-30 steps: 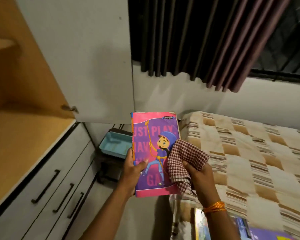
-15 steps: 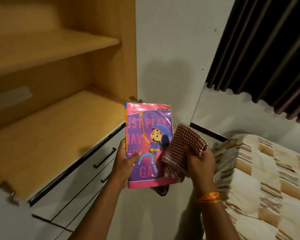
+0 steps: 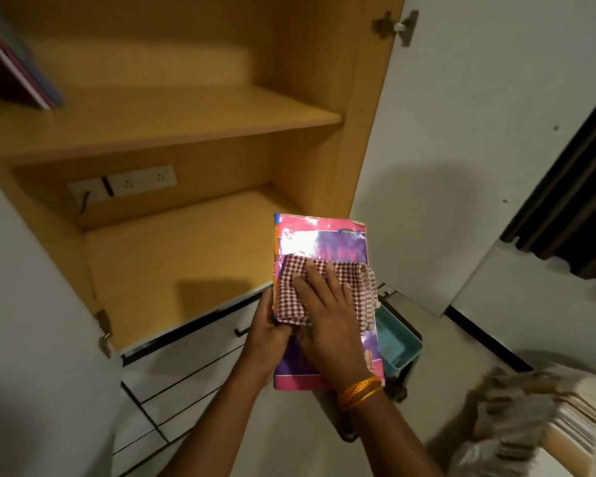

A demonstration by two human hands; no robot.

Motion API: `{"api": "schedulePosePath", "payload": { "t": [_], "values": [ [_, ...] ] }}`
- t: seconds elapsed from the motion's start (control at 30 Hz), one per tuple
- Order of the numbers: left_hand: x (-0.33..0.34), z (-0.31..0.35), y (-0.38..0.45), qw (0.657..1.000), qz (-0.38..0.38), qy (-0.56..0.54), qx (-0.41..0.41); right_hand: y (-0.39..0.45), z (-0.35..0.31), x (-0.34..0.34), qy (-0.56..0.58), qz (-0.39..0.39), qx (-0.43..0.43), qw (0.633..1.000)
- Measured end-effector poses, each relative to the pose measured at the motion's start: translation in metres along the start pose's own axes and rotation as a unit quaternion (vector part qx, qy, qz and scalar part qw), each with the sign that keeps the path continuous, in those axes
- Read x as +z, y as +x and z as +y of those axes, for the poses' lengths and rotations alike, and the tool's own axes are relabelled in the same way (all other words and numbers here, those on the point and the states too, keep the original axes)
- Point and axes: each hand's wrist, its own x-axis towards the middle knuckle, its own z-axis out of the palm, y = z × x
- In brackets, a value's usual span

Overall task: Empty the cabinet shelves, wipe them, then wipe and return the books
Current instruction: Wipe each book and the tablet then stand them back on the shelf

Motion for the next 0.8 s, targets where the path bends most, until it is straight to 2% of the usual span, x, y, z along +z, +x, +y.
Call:
{"api": "schedulePosePath", "payload": {
  "t": [0.1,0.3,0.37,0.47,0.57,0.67,0.73,0.8],
  "values": [
    [-0.011,0.004,-0.003,1.000,0.022,0.010,-0.002,0.002,0.006,0.005,0.014,-0.008,0.003,1.000],
    [-0.015,0.011,-0.009,0.999,0.023,0.031,0.009,0.062,0.000,-0.002,0.056,0.054,0.135,0.988],
    [-0.016,0.015,-0.009,0.999,0.012,0.034,0.012,0.086,-0.012,-0.003,0.082,0.073,0.146,0.983],
    [-0.018,0.018,-0.007,0.999,0.005,0.038,0.021,0.103,-0.039,0.001,0.084,0.046,0.079,0.992],
    [-0.022,0.019,-0.004,0.998,0.039,0.041,0.023,0.097,-0.053,0.007,0.058,-0.001,-0.071,0.996],
    [-0.027,0.020,-0.001,0.995,0.080,0.031,0.044,0.076,-0.048,0.012,0.047,-0.056,-0.185,0.980],
    [-0.033,0.021,0.001,0.993,0.098,0.030,0.061,0.062,-0.039,0.015,0.045,-0.065,-0.191,0.978],
    [-0.040,0.024,0.002,0.993,0.095,0.003,0.064,0.052,-0.024,0.016,0.056,-0.048,-0.156,0.985]
  ]
}}
